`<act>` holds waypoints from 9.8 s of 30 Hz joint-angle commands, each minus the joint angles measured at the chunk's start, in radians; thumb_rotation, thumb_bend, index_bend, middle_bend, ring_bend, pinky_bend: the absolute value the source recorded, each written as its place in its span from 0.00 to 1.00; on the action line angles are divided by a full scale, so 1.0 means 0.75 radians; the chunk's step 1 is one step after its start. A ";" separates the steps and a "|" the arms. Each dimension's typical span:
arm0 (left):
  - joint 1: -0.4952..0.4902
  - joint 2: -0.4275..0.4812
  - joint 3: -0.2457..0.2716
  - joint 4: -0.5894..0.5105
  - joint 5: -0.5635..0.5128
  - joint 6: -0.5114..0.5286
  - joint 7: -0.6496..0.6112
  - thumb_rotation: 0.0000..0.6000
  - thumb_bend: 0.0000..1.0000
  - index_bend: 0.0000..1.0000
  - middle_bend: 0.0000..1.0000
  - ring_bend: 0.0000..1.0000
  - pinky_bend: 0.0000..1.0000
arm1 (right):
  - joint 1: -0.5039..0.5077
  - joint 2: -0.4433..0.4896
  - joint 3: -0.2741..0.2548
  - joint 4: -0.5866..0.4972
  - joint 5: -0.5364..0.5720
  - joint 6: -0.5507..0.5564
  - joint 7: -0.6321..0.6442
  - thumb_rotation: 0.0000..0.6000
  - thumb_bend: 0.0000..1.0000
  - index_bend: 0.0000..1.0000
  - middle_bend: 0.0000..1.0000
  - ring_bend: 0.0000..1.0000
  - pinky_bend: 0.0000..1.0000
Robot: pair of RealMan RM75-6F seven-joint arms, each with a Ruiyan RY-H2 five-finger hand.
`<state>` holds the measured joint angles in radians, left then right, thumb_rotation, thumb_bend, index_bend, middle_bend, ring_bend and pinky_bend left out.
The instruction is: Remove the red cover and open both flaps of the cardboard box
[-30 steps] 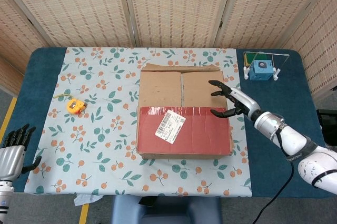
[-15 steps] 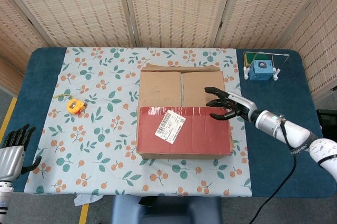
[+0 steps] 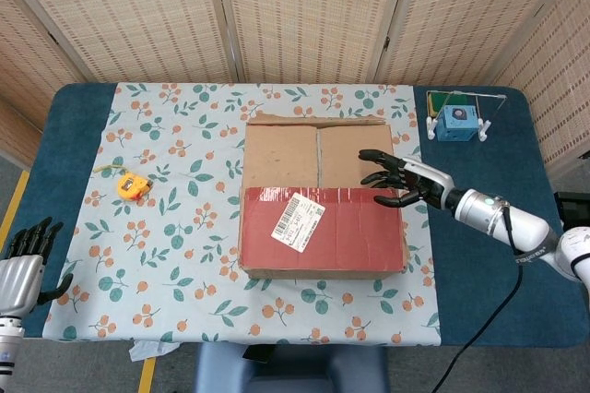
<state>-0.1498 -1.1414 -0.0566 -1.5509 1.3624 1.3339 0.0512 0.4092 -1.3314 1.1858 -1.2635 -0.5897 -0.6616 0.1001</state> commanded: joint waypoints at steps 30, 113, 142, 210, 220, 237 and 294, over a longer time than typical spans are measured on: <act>-0.003 -0.005 0.000 -0.023 -0.010 0.005 0.041 1.00 0.38 0.00 0.00 0.00 0.00 | -0.607 0.452 0.392 -0.905 0.210 0.130 -0.140 1.00 0.39 0.03 0.00 0.18 0.23; 0.010 0.045 0.011 -0.016 0.042 0.017 -0.128 1.00 0.38 0.00 0.00 0.00 0.00 | 0.823 0.327 -1.218 -0.917 -0.163 1.896 -1.337 0.40 0.49 0.49 0.00 0.00 0.00; 0.017 0.056 0.003 0.001 0.049 0.028 -0.199 1.00 0.38 0.00 0.00 0.00 0.00 | 1.040 0.200 -1.419 -0.705 -0.142 1.882 -1.146 0.39 0.49 0.49 0.00 0.00 0.00; 0.001 0.019 0.021 -0.032 0.105 0.051 -0.055 1.00 0.38 0.00 0.00 0.00 0.00 | 0.145 0.810 -1.606 -0.982 -0.947 2.511 -0.476 0.39 0.50 0.45 0.00 0.00 0.00; -0.104 0.148 0.017 -0.173 0.384 0.086 -0.177 1.00 0.42 0.16 0.00 0.00 0.00 | -0.040 0.561 -1.651 -0.733 -1.219 2.716 -0.407 0.49 0.50 0.35 0.00 0.00 0.00; -0.540 0.164 -0.177 -0.393 0.353 -0.341 0.047 1.00 0.75 0.29 0.01 0.00 0.00 | -0.211 0.516 -1.633 -0.722 -1.244 2.842 -0.534 0.51 0.50 0.32 0.00 0.00 0.00; -1.431 -0.562 -0.308 0.321 0.010 -0.874 0.105 1.00 0.95 0.54 0.00 0.00 0.00 | -0.365 0.452 -1.579 -0.302 -1.345 2.872 0.180 0.51 0.50 0.32 0.00 0.00 0.00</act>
<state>-1.2206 -1.5604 -0.2910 -1.3135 1.3668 0.6748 0.1259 0.1354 -0.9923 0.0019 -1.4913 -1.5970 1.4942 0.2330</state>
